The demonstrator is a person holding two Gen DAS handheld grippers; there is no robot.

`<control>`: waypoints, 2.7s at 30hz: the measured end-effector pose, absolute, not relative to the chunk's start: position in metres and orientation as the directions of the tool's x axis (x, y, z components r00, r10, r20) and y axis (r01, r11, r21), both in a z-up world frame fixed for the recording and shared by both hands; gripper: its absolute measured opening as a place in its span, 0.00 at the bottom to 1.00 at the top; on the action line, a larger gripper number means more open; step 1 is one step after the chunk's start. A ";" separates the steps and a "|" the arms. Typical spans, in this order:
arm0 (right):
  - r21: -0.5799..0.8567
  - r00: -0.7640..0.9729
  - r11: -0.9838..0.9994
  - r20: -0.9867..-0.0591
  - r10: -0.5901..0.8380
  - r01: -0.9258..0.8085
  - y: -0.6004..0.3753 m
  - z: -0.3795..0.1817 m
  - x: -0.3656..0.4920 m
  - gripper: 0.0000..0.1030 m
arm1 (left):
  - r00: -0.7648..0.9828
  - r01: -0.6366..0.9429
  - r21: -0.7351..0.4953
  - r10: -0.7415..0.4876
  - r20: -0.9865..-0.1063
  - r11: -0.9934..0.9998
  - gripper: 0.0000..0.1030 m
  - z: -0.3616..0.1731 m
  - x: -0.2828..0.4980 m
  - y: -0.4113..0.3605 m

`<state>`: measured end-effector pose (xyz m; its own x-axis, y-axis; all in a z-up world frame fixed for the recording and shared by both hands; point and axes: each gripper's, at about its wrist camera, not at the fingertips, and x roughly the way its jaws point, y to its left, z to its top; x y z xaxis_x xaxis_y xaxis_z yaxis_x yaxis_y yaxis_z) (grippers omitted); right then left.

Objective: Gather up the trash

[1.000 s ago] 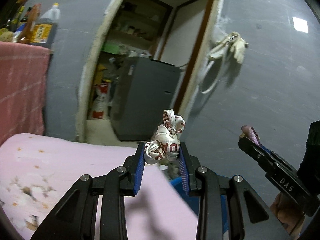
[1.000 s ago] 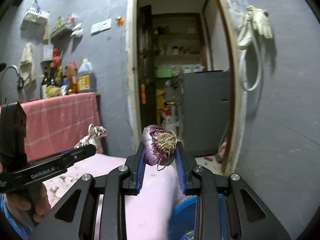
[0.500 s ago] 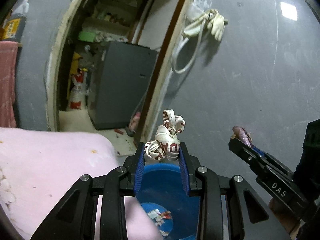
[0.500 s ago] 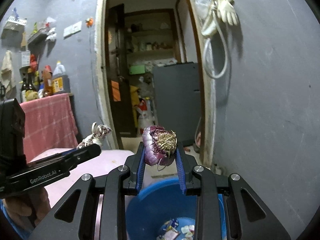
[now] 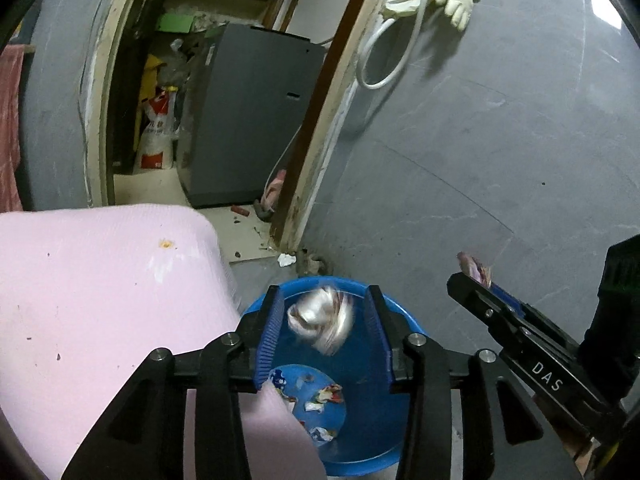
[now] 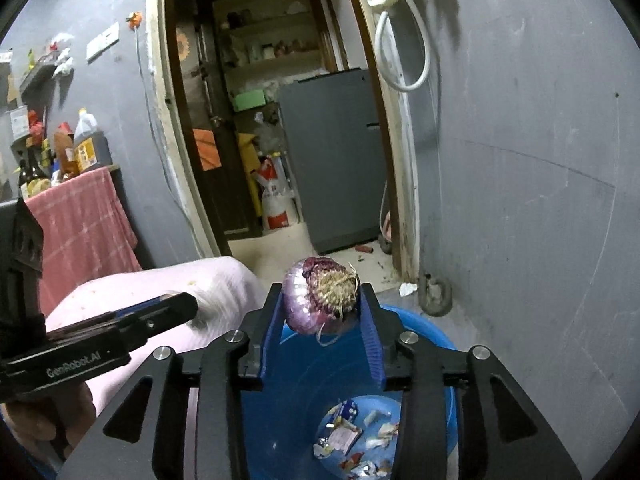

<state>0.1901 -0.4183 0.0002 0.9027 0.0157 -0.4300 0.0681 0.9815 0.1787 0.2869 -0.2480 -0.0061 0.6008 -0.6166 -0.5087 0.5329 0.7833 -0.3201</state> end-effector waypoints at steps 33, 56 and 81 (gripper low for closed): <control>0.184 0.907 0.975 -0.420 -0.036 0.124 -0.425 0.001 0.190 0.85 | 0.712 0.385 -0.280 -0.476 -0.516 0.880 0.86 -0.006 0.295 -0.203; 0.150 0.945 0.984 -0.323 -0.046 0.099 -0.401 0.018 0.133 1.00 | 0.790 0.382 -0.177 -0.419 -0.447 0.907 0.95 0.013 0.243 -0.171; 0.062 0.977 0.996 -0.206 -0.056 0.070 -0.344 0.055 0.021 1.00 | 0.858 0.391 -0.151 -0.419 -0.299 0.908 0.98 0.037 0.114 -0.114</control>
<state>0.0213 -0.3436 0.0546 0.9770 -0.0557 -0.2058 0.0700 0.9956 0.0624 0.1143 -0.1136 0.0368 0.8576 -0.4187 -0.2988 0.3906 0.9080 -0.1513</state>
